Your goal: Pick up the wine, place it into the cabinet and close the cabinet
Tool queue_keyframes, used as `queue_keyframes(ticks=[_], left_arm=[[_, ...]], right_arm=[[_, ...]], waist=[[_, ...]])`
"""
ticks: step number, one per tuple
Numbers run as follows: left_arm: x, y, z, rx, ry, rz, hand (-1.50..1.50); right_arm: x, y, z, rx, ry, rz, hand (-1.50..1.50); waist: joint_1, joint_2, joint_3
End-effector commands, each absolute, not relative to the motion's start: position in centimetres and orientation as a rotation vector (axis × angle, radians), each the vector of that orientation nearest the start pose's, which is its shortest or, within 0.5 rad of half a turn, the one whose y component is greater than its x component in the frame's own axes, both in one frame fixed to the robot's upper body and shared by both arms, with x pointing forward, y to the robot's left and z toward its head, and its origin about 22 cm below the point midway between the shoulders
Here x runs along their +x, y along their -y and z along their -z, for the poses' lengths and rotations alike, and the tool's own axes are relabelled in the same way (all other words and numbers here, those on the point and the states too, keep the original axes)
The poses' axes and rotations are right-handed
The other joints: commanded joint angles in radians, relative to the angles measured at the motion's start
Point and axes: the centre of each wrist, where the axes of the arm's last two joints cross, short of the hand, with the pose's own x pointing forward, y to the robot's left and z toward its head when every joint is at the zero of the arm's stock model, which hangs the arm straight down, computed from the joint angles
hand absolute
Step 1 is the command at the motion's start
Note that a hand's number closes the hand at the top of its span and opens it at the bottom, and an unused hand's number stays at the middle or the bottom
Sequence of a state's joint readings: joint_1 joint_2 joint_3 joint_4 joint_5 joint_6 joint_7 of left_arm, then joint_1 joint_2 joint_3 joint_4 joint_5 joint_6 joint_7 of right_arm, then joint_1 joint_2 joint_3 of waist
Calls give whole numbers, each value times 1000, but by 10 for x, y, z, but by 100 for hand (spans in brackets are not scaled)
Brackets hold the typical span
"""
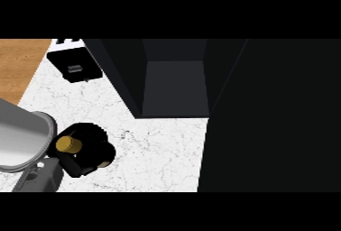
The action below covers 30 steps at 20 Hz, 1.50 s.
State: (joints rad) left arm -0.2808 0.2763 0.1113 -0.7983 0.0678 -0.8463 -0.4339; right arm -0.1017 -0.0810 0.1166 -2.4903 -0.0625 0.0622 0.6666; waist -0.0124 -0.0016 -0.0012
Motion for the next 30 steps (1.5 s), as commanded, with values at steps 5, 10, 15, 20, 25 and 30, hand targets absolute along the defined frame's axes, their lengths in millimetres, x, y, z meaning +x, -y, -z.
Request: queue_keyframes(ticks=[5,10,15,20,25,30], left_arm=[[255,-358,82,-174,1686,1,150],[232,-312,98,-114,1774,-67,150],[227,-304,76,-14,1919,-37,150],[232,-309,35,-192,1956,-70,150],[232,-278,-2,-238,1917,-44,150],[236,-249,-46,-268,1925,-6,150]], right_arm=[[141,213,-213,174,1938,-250,-150],[128,217,-218,192,1925,-263,-150],[131,220,-216,196,1927,-257,-150],[137,205,-218,218,1920,-238,-150],[127,222,-217,182,1932,-246,-150],[135,215,-224,197,1924,-240,-150]], waist=[[22,-4,2],[14,-3,2],[18,-4,3],[24,-4,2],[14,-4,3],[15,-2,2]])
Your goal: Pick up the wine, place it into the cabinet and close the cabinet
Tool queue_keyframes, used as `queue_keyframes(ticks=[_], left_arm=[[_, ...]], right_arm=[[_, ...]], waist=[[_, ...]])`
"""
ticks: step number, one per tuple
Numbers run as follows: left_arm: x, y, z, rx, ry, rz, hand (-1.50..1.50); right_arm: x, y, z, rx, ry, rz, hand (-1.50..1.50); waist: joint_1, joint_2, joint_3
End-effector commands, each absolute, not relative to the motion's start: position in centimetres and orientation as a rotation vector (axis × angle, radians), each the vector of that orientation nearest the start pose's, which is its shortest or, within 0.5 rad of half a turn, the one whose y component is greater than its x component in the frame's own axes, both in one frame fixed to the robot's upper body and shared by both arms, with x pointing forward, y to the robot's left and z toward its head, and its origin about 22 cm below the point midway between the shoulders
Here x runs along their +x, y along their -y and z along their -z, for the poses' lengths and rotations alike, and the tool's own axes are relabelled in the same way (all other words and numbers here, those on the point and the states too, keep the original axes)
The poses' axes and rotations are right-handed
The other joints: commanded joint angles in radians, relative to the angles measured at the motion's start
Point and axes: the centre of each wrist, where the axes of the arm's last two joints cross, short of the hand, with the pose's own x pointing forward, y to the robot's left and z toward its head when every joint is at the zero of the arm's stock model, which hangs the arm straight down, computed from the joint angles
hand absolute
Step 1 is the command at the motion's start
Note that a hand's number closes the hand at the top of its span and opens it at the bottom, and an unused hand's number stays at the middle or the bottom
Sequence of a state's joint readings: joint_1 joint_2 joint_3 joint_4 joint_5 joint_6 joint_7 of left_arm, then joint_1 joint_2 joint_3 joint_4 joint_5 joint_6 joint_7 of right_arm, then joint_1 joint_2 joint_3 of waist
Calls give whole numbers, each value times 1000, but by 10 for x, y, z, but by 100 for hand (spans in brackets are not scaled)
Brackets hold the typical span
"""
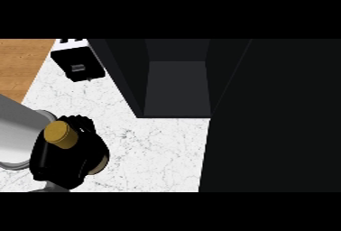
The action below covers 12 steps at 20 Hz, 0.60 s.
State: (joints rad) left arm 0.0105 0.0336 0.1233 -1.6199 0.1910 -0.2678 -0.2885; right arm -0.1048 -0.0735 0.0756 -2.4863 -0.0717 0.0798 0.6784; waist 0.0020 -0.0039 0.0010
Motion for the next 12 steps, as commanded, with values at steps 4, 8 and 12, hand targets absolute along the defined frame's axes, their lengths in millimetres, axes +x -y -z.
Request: queue_keyframes(ticks=[4,8,12], left_arm=[[236,-225,-43,-252,1908,31,150],[219,-194,-76,-350,1863,27,150],[237,-162,-94,-366,1907,39,150]], right_arm=[[124,219,-213,221,1915,-250,-150],[139,219,-209,202,1939,-244,-150],[130,219,-206,211,1938,-253,-150]], waist=[[-6,2,-1],[-2,1,0],[-8,2,-1]])
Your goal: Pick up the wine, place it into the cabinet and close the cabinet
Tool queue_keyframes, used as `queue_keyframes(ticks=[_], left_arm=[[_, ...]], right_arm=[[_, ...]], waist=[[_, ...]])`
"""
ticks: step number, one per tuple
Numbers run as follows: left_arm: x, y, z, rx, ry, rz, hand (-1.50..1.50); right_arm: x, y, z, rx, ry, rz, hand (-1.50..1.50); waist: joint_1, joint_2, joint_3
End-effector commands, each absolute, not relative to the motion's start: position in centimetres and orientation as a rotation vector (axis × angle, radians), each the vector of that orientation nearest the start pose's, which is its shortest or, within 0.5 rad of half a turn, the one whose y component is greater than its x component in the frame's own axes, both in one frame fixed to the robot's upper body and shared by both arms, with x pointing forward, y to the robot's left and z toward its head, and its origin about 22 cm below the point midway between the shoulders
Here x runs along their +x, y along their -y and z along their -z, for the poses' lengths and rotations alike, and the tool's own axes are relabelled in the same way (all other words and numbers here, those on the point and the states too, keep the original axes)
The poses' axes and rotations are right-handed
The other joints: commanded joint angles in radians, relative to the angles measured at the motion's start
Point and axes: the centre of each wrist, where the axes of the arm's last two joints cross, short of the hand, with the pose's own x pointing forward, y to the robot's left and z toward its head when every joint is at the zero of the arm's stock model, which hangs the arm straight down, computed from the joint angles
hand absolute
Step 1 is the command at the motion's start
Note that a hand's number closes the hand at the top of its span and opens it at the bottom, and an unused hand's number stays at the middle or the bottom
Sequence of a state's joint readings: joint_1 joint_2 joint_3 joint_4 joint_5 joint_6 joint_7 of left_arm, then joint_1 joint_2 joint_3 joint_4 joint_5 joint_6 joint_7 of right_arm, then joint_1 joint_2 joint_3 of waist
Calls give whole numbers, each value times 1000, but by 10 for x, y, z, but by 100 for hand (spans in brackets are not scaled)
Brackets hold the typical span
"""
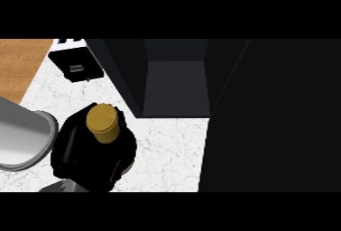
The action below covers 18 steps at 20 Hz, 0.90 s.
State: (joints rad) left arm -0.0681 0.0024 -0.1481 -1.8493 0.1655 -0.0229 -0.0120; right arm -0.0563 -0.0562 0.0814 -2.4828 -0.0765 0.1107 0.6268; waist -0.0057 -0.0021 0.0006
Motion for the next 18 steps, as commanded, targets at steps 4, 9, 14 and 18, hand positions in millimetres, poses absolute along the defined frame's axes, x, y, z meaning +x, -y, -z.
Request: queue_keyframes(ticks=[4,9,14,18], left_arm=[[245,-133,-96,-393,1889,24,150],[245,-107,-140,-393,1877,-1,150],[268,-71,-133,-314,1915,8,150],[269,-64,-140,-280,1917,-24,150]], right_arm=[[126,216,-216,200,1953,-236,-150],[131,214,-202,211,1931,-224,-150],[122,221,-205,239,1918,-254,-150],[112,215,-215,224,1930,-251,-150]], waist=[[-3,0,-1],[-2,0,0],[-14,1,0],[-10,-1,0]])
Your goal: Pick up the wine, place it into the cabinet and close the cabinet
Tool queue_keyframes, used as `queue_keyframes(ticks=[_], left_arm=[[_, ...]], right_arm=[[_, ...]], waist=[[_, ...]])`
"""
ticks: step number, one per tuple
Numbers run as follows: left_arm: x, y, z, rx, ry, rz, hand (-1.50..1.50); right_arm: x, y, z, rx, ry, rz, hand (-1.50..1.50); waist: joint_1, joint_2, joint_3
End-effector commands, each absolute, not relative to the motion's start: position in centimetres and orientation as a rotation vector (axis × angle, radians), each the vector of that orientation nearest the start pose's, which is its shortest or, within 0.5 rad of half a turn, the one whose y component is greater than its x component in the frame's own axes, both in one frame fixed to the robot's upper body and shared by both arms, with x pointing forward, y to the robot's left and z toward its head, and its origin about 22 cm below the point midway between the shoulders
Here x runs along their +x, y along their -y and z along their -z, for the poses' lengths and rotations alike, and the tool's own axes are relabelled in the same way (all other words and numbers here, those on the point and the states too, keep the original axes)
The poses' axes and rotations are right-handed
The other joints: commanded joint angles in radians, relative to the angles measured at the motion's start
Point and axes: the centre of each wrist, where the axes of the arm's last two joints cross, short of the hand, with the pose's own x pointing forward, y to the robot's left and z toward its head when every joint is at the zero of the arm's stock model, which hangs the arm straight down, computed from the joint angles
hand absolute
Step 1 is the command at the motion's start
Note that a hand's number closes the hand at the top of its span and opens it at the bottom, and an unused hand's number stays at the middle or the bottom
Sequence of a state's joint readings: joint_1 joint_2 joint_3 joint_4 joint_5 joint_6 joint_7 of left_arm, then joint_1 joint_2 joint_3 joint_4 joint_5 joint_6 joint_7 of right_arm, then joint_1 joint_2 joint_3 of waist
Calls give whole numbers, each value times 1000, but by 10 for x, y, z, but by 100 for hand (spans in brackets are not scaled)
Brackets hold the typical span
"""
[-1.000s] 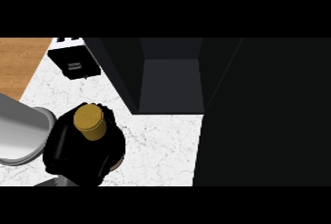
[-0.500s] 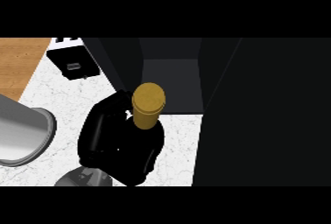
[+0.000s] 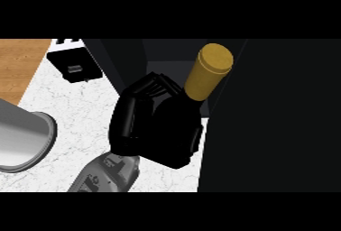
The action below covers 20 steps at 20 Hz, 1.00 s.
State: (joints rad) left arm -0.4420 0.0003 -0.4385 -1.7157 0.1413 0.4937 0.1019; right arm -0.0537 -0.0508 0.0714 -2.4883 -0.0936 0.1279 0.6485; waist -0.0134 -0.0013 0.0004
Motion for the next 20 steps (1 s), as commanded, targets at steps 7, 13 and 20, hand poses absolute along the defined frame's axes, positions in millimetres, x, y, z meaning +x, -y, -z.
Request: queue_keyframes(ticks=[7,13,20], left_arm=[[290,-63,-132,-240,1912,10,150],[303,-52,-117,-204,1901,-43,150],[313,-63,-87,-233,1879,-131,150]], right_arm=[[116,221,-214,213,1938,-255,-150],[131,226,-207,210,1938,-288,-150],[129,221,-204,195,1928,-263,-150]], waist=[[0,0,0],[-3,2,0],[-2,3,-1]])
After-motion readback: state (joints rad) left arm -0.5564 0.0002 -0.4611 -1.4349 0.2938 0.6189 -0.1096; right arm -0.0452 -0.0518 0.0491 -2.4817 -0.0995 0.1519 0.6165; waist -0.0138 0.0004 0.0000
